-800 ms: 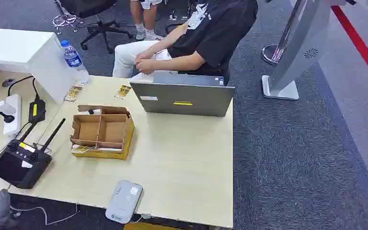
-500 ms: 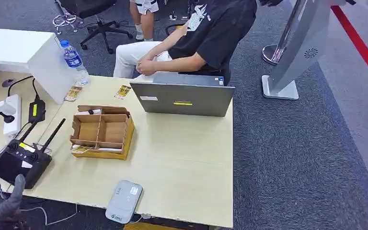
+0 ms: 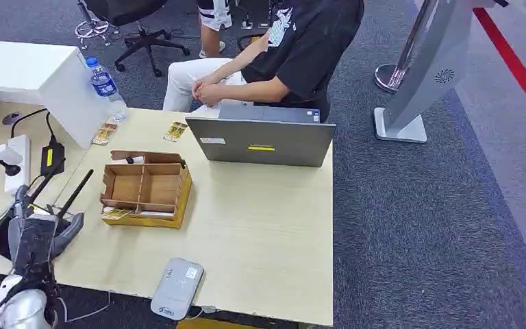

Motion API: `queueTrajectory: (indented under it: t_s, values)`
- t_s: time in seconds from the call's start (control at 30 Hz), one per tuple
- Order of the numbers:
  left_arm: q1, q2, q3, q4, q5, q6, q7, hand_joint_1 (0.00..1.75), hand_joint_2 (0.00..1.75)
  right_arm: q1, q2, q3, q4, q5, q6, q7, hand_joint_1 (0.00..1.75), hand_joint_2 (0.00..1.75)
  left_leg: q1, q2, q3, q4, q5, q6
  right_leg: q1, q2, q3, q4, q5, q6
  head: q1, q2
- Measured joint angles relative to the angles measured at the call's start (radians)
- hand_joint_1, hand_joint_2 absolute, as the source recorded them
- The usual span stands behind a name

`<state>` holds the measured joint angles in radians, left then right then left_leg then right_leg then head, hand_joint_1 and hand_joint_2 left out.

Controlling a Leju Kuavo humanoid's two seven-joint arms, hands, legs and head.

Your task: Pass the card to the sensor for recognition and then transmit it.

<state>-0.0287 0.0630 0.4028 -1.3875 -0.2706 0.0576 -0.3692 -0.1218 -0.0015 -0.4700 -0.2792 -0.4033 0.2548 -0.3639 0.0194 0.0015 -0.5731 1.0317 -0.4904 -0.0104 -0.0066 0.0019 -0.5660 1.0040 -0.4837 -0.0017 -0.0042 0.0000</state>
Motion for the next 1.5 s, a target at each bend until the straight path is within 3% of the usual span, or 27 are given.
queueTrajectory:
  t_s: [0.6,1.0,1.4,1.5]
  values:
    - [-0.067,0.150,-0.363,-0.167,-0.504,0.151,0.207,0.00,1.75,-0.025,0.012,-0.064,0.000,0.103,0.018,-0.032,0.00,1.75,0.000,0.000,0.000,0.000,0.000,0.000,0.000,0.000,0.000,0.000,0.000,0.000,0.000,0.000]
    - [-0.061,0.206,-0.536,-0.310,-0.866,0.301,0.276,0.00,1.75,-0.037,0.024,-0.122,0.000,0.183,0.025,-0.047,0.00,1.75,0.000,0.000,-0.001,0.000,0.000,0.000,0.000,0.000,0.000,0.000,0.000,0.000,0.000,0.000]
    - [-0.001,0.170,-0.608,-0.486,-1.213,0.472,0.253,0.00,1.75,-0.045,0.032,-0.195,0.000,0.266,0.033,-0.051,0.00,1.75,0.000,0.000,-0.001,0.000,0.000,0.000,0.000,0.000,0.000,0.000,0.000,0.000,0.000,0.000]
    - [0.009,0.155,-0.618,-0.508,-1.250,0.494,0.241,0.00,1.75,-0.047,0.033,-0.211,0.000,0.279,0.033,-0.051,0.00,1.75,0.000,0.000,-0.001,0.000,0.000,0.000,0.000,0.000,0.000,0.000,0.000,0.000,0.000,0.000]
